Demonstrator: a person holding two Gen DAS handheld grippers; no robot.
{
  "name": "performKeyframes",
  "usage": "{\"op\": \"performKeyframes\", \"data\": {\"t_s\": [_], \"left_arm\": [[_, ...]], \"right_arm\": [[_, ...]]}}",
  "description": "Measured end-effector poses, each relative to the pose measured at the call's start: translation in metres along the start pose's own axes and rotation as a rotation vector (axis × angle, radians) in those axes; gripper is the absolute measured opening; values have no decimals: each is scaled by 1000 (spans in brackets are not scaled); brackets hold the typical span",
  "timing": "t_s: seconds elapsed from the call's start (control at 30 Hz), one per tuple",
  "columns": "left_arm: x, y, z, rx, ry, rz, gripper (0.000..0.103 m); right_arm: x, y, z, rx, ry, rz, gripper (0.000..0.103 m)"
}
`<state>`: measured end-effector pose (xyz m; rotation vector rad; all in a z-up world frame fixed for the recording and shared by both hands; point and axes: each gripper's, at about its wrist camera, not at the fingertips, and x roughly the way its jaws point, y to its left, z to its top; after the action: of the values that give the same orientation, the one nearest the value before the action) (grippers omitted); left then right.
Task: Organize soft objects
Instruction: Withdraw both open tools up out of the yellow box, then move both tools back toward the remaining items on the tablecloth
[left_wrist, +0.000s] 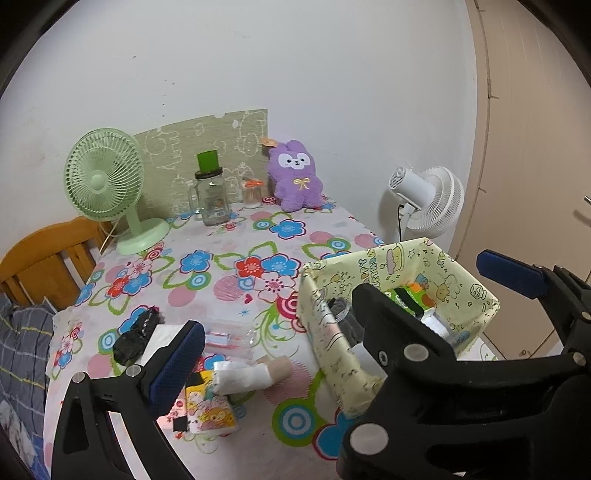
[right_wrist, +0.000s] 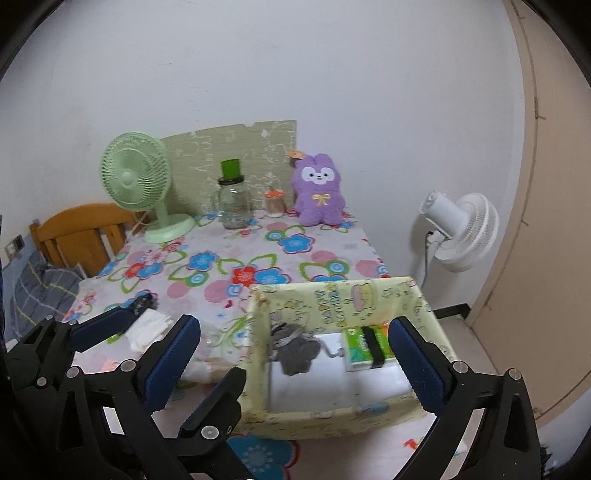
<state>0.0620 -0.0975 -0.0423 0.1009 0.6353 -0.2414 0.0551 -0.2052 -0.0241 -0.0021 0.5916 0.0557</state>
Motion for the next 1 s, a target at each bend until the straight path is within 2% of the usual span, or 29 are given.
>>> {"op": "performKeyframes", "data": {"t_s": [0.47,0.8,1.0], "left_arm": [[-18,35,-21,-27,-23,66,103],[-17,57,-35,-70,-3,75,103],[-11,69,-44,-89,13,86,103]], "right_arm": [[-9,41,-11,-38,-41,7,103],[3,64,-19,-47,6,90,103],[13,78,-25,-54,29,100,103]]}}
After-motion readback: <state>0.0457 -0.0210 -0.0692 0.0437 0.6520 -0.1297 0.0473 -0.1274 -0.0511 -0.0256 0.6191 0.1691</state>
